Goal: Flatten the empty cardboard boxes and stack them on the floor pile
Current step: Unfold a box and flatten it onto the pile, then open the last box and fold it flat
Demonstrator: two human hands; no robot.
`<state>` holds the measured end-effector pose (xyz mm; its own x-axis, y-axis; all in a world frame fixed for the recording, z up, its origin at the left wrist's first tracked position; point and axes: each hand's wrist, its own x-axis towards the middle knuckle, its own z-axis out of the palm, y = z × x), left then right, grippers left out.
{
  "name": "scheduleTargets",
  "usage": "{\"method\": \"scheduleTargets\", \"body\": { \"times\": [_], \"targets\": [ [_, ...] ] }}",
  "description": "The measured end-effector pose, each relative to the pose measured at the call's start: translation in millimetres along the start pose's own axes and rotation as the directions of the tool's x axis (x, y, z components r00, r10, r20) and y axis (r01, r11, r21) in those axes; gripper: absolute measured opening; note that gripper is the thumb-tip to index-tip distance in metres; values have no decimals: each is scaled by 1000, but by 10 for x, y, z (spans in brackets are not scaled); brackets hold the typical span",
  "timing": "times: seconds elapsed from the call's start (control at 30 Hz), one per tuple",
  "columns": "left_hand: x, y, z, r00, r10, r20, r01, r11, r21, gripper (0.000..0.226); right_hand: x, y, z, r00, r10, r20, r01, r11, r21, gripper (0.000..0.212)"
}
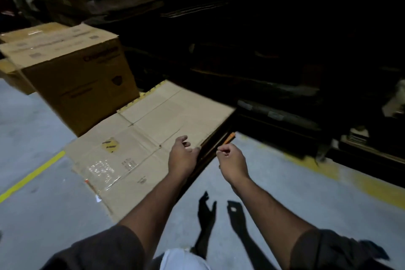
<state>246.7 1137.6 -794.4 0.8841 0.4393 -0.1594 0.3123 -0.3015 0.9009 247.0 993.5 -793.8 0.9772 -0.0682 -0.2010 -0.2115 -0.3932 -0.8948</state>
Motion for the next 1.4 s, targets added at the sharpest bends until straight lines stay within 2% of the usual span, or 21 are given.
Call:
{"method": "scheduleTargets", "body": {
  "times": [0.17, 0.33, 0.43, 0.63, 0.8, 1.03, 1.23, 1.4],
  "targets": [
    [-506, 519, 657, 964, 81, 252, -64, 995, -78, 50, -354, 235, -1071, 993, 12, -121, -10, 1000, 15, 11],
    [-1318, 1045, 1449, 871, 166, 462, -134, 986, -101, 23, -848, 545, -2282, 963, 38, -266, -22, 998, 65, 10],
    [-1860, 1333, 2001, 800, 213, 561, -173, 977, -124, 21, -1144, 748, -3017, 925, 73, -373, -28, 992, 124, 11],
    [-2944, 1757, 3035, 611, 222, 760, -199, 972, -124, 22, -1678, 1391, -4243, 802, 187, -568, -61, 971, 233, 13],
    [-3555, 1901, 3616, 479, 223, 849, -268, 958, -101, 18, -1966, 2000, -4840, 673, 319, -667, -103, 934, 343, 12],
    [-3774, 1933, 4563, 407, 195, 892, -313, 947, -64, 28, -1909, 2661, -5314, 550, 432, -715, -128, 889, 439, 12],
    [-3893, 1941, 5478, 325, 178, 929, -360, 932, -53, 38, -1519, 3056, -5898, 459, 447, -768, -132, 889, 438, 16],
    [-3851, 2028, 6267, 233, 194, 953, -404, 911, -87, 58, -906, 3463, -6428, 410, 394, -823, -209, 918, 336, 6]
  ]
}}
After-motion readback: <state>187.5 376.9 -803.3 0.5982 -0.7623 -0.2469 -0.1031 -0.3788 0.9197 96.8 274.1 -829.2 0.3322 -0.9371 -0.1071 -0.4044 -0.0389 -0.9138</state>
